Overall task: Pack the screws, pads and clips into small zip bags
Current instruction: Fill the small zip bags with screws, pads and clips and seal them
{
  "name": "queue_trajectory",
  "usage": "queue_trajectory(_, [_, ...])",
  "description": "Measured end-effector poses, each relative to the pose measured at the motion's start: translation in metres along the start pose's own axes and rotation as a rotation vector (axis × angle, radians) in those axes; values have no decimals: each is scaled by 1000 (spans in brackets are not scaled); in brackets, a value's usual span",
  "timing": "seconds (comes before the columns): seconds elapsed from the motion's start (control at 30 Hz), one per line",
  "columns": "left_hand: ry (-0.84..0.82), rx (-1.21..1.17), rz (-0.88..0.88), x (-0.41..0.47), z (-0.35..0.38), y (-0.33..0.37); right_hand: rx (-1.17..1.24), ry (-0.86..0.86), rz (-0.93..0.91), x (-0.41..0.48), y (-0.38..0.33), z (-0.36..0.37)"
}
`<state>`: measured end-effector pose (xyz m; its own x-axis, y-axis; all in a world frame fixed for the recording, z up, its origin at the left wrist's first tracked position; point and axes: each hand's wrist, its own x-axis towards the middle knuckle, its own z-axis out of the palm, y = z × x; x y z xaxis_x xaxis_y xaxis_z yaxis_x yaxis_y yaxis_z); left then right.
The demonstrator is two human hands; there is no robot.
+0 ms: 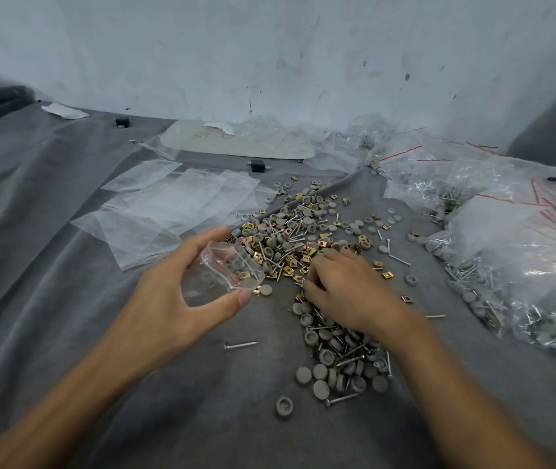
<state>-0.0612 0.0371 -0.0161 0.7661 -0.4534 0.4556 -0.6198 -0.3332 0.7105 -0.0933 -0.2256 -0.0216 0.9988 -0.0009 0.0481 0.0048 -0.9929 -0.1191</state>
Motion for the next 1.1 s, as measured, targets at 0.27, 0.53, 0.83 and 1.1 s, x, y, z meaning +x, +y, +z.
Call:
queue_trajectory(0.27, [1,-18,-11,0,-2,1,190,98,-2,0,-10,-3])
queue_trajectory(0.53, [1,-29,-27,0,-3,4,46,-69,4,-6,-6,-10])
queue_trajectory(0.83, [-22,-19,-43,-1,-2,3,166,107,-6,-9,-4,-7])
queue_trajectory(1.1, [-73,-71,-63,-2,3,-1,647,214,-27,-14,-11,-14])
